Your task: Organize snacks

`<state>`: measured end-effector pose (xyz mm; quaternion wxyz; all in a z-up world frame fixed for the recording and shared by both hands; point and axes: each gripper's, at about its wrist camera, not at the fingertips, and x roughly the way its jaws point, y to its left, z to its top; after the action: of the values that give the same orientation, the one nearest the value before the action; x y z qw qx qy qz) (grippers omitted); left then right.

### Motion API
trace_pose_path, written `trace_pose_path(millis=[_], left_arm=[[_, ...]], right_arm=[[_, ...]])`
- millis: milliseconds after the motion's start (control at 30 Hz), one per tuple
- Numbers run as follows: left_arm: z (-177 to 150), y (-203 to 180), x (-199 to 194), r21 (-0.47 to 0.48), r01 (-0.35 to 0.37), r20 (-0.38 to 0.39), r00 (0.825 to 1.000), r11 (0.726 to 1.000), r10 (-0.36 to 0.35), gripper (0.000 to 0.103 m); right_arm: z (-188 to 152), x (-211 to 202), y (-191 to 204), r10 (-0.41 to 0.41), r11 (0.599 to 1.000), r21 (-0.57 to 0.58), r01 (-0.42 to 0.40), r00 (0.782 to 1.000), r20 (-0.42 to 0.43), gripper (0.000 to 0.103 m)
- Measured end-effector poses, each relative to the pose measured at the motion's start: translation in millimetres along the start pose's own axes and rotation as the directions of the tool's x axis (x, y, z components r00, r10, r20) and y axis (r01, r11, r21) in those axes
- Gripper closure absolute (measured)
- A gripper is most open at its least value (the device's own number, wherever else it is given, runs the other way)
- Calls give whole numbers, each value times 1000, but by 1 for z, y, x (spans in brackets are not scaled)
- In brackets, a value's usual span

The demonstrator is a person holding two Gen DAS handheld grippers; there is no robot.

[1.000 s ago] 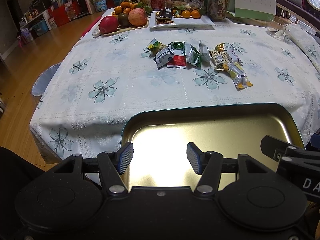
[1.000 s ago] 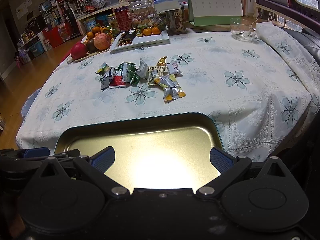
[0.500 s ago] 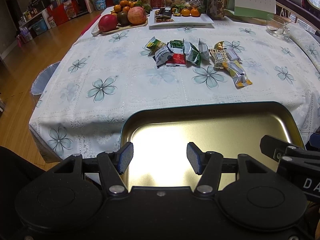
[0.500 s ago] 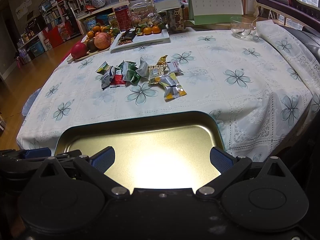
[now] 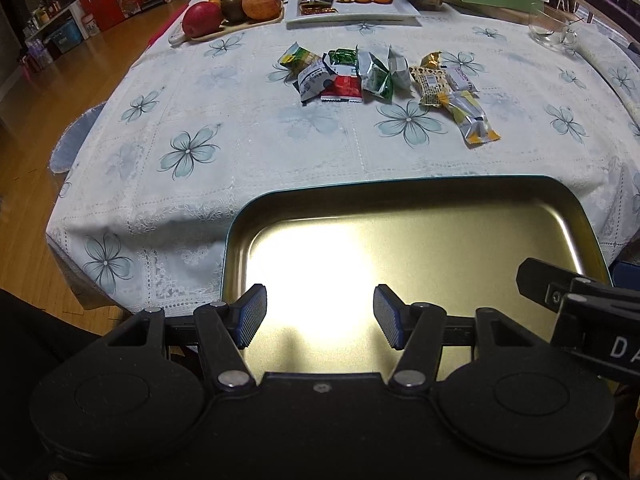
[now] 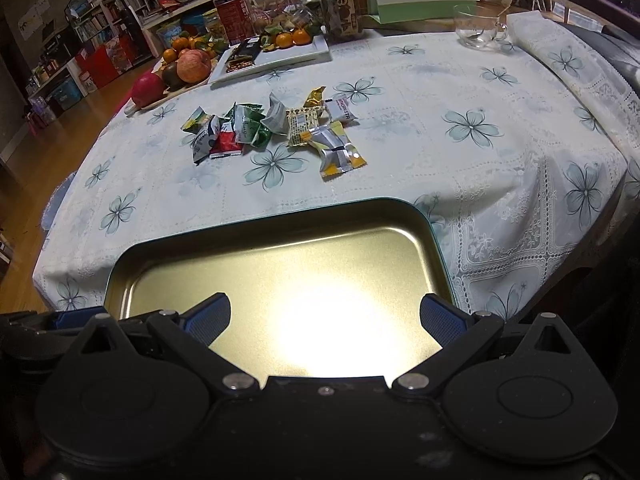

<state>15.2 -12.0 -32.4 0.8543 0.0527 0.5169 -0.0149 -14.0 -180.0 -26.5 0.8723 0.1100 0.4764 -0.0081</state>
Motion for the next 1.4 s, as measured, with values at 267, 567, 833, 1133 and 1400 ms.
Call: trace_pose_path(millis=[267,567,833,1133,1400], left_arm=[[4,7,7,-58,16,-84,996,998,-21,41],[11,22,10,-158,-31,-144,989,987,8,41],[48,31,6,-148,21,-108,993,989,-37,41],[124,46,14,-141,26,-31,999,990,-31,42],[198,58,24,-174,-73,80,993,982,88,41]], right_arm=[[1,12,3,-31,999,-20,30,998,-62,0],[6,12,8,-58,998,-6,58,995,-77,0],[38,16,8,-36,999,-11,35,995,-95,0],[127,39,15,-56,994,-95,50,997,-61,0],[222,68,28,-92,984,-154,95,995,26,0]])
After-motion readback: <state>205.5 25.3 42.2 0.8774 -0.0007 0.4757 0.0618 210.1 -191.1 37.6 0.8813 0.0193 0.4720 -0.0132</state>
